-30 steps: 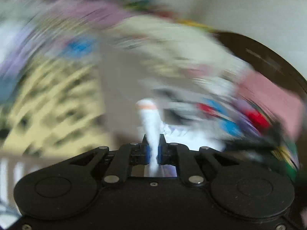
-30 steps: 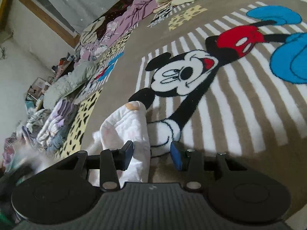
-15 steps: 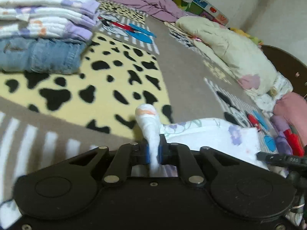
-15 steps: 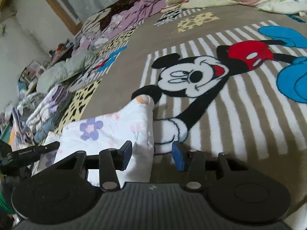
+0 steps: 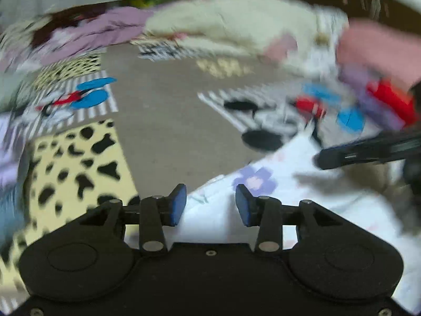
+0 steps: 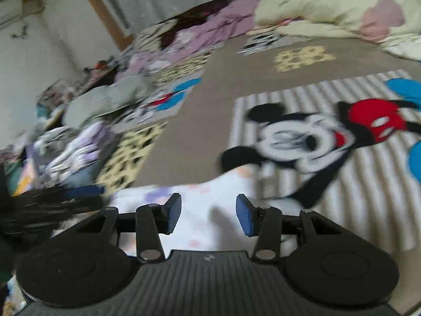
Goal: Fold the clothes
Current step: 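Release the corners from both tools onto the blanket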
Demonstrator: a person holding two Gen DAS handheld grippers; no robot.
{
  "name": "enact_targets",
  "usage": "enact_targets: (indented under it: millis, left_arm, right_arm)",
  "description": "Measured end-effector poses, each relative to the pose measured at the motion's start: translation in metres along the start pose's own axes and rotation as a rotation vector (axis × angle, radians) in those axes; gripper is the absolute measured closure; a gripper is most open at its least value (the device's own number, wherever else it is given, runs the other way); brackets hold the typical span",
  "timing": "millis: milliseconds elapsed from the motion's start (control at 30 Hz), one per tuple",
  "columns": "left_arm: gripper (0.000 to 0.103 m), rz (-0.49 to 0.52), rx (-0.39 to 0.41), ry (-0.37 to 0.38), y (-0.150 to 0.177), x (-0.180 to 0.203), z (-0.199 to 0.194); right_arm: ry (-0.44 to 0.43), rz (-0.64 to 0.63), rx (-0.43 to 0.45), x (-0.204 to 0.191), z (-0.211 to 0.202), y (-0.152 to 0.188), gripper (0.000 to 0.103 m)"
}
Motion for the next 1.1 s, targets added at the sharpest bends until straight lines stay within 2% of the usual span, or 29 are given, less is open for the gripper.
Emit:
enact_targets:
  millis: [33, 100, 267, 400, 467, 600, 700, 733, 800, 867, 967, 1100]
  left_arm:
    - [0.085, 0.035, -0.005, -0.002, 0.003, 0.003, 0.0]
    - [0.088, 0.097, 0.004, 0.004, 0.011, 0.008, -0.008]
    - [0.088, 0.329, 0.097, -0.054, 0.042, 0.044, -0.043]
    - [0.088, 0.565, 0.162, -0.161, 0.078, 0.082, -0.053]
    - [0.089, 0.637, 0.187, -0.178, 0.095, 0.095, -0.058]
    - [0.09, 0.747, 0.245, -0.218, 0.11, 0.101, -0.055]
    - [0.091, 0.658, 0.285, -0.221, 0.087, 0.081, -0.046]
    - [0.088, 0.602, 0.277, -0.241, 0.075, 0.07, -0.035]
    - [0.076, 0.492, 0.23, -0.302, 0.053, 0.045, -0.009]
    - [0.076, 0.426, 0.235, -0.335, 0.044, 0.03, -0.007]
    - [0.078, 0.329, 0.246, -0.31, 0.042, 0.02, -0.034]
    - [0.078, 0.22, 0.177, -0.201, 0.043, 0.019, -0.037]
  right_arm:
    - [-0.017, -0.017, -0.007, -0.007, 0.0, 0.003, 0.055]
    - [-0.043, -0.047, -0.019, -0.017, -0.002, 0.008, 0.055]
    - [-0.092, -0.022, 0.009, -0.019, -0.018, 0.013, 0.055]
    - [-0.112, -0.03, 0.075, -0.024, -0.024, -0.005, 0.055]
    - [-0.104, -0.038, 0.096, -0.026, -0.021, -0.019, 0.055]
    - [-0.063, -0.14, 0.062, -0.033, -0.004, -0.036, 0.055]
    - [-0.024, -0.16, 0.051, -0.033, -0.001, -0.038, 0.055]
    - [-0.031, -0.134, 0.06, -0.03, -0.002, -0.037, 0.055]
    - [-0.012, -0.095, 0.075, -0.024, -0.003, -0.033, 0.055]
    - [-0.003, -0.072, 0.071, -0.02, -0.001, -0.027, 0.055]
    - [-0.004, -0.091, 0.052, -0.022, -0.005, -0.016, 0.055]
    - [0.016, -0.163, 0.041, -0.024, -0.016, -0.001, 0.055]
Point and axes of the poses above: each gripper's, at about its wrist camera, not at the fingertips, and z roughly the way its jaws point, x to its right, y to its underside, the point moved 3 cm from there along z, roughly the way its jaws point, and after that the axes turned 12 degrees about -z, right-handed, at the moved point
